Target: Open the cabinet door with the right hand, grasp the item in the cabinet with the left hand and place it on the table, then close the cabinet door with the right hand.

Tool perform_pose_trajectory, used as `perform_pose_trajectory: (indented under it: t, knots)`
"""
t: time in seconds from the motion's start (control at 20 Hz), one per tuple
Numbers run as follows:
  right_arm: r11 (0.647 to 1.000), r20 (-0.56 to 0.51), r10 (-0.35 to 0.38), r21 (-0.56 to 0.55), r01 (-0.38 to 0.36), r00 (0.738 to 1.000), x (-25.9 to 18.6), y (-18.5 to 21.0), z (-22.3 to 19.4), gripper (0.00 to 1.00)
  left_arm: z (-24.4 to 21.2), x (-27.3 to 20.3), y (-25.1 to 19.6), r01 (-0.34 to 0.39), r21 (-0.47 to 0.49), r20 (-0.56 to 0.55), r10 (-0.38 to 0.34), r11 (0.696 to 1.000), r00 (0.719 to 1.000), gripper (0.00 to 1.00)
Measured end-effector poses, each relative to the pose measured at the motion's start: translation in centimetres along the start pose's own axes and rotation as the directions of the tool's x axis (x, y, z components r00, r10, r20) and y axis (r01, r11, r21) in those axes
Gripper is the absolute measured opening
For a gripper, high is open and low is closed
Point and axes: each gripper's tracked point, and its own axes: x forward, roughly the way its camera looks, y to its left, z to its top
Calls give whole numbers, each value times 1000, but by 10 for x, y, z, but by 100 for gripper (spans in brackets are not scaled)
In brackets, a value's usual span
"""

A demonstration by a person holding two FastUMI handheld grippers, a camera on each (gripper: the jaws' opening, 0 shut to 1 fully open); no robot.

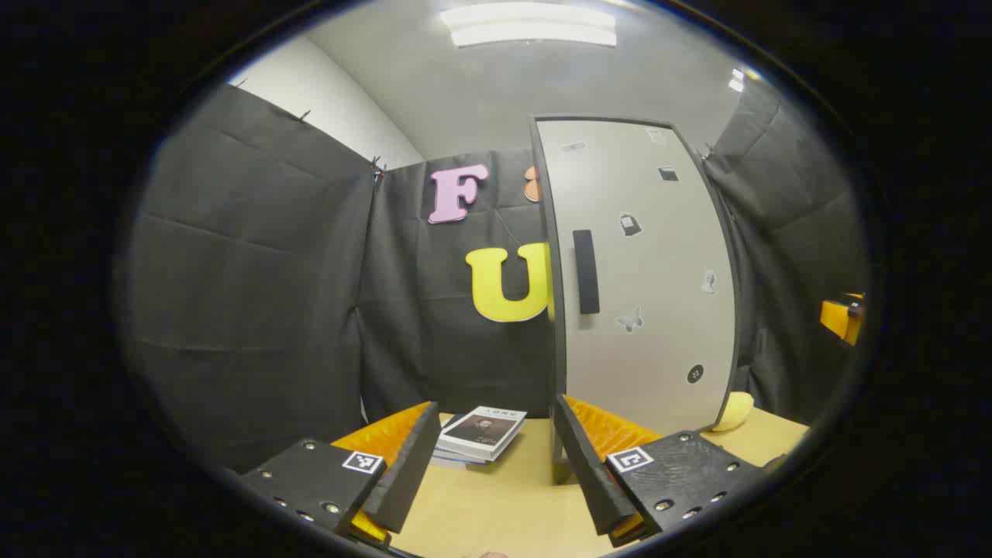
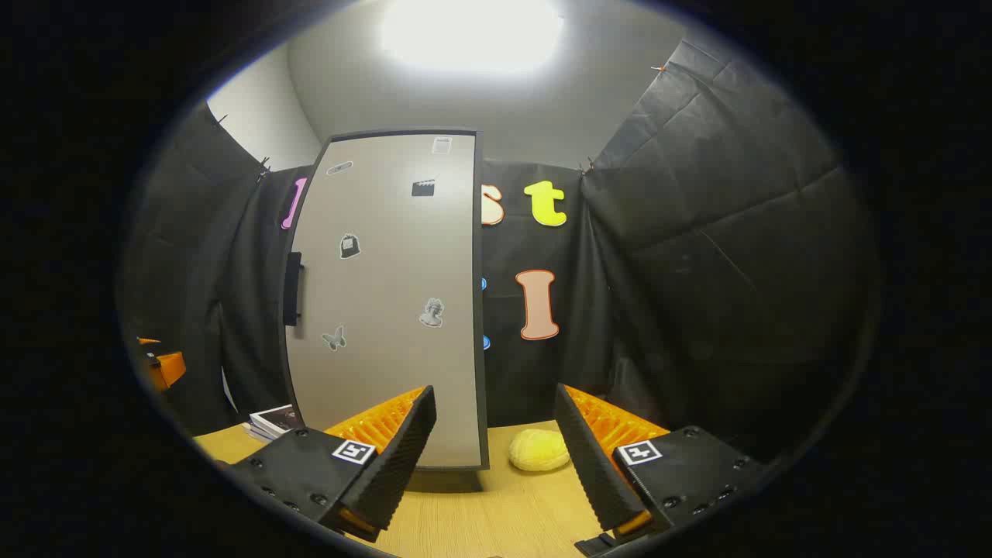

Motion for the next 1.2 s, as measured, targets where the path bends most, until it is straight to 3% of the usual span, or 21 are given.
perform_pose_trajectory:
  t: [0.85, 1.2]
  knots:
    - [999, -11, 40, 1, -40, 999, 0, 2, -1, 97, 4, 2, 10, -16, 7, 9, 16, 1000, 1000, 89]
    - [996, -32, 87, 17, -87, 996, 3, 9, 0, 98, 7, -3, 19, -36, 17, 18, 36, 999, 999, 89]
